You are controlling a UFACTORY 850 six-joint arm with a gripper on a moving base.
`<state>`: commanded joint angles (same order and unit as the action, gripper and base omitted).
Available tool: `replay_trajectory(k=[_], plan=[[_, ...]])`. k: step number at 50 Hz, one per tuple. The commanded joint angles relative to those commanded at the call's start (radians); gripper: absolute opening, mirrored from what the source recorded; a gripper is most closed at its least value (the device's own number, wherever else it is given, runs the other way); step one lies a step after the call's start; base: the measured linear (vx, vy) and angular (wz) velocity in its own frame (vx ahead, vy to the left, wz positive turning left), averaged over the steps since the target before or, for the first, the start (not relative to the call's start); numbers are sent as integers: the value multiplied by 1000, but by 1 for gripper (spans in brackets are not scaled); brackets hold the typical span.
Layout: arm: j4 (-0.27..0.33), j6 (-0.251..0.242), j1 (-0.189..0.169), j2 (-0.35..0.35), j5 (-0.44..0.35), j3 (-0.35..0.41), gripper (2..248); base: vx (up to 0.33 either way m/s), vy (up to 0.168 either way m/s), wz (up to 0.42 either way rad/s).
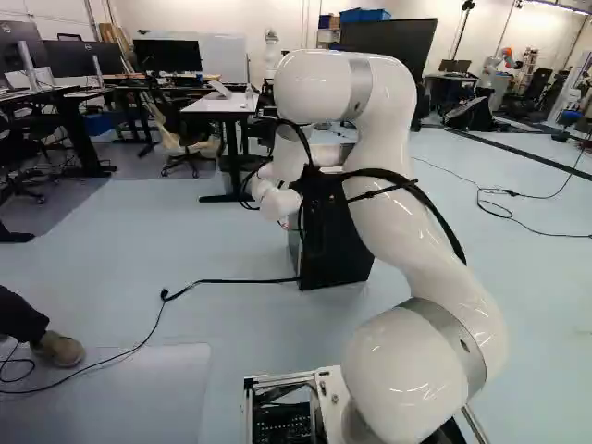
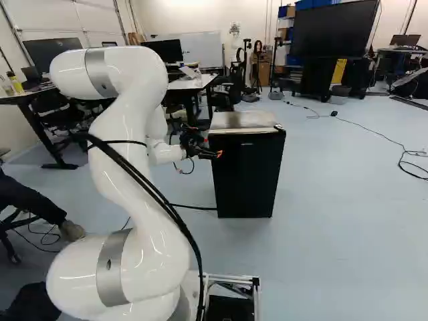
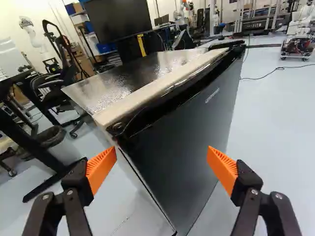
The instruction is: Open the fridge door
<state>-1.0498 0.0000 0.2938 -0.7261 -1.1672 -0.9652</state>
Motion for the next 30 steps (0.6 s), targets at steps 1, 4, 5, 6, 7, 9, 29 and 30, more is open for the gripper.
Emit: replay_trajectory(k=[1, 4, 5, 6, 7, 9, 29, 30], plan=[[0, 0, -2, 1, 0, 2, 247, 0, 0, 0], [-1, 0, -6, 5, 0, 8, 247, 0, 0, 0], [-1, 0, -7, 7, 0, 11, 247, 0, 0, 0], [-1, 0, -8, 8, 0, 14, 247, 0, 0, 0], [-1, 0, -10, 10, 0, 16, 247, 0, 0, 0], [-1, 0, -12, 14, 0, 23, 247, 0, 0, 0], [-8, 0, -23, 77, 0, 126, 247, 0, -1, -11], [-9, 0, -23, 81, 0, 132, 247, -1, -25, -102]])
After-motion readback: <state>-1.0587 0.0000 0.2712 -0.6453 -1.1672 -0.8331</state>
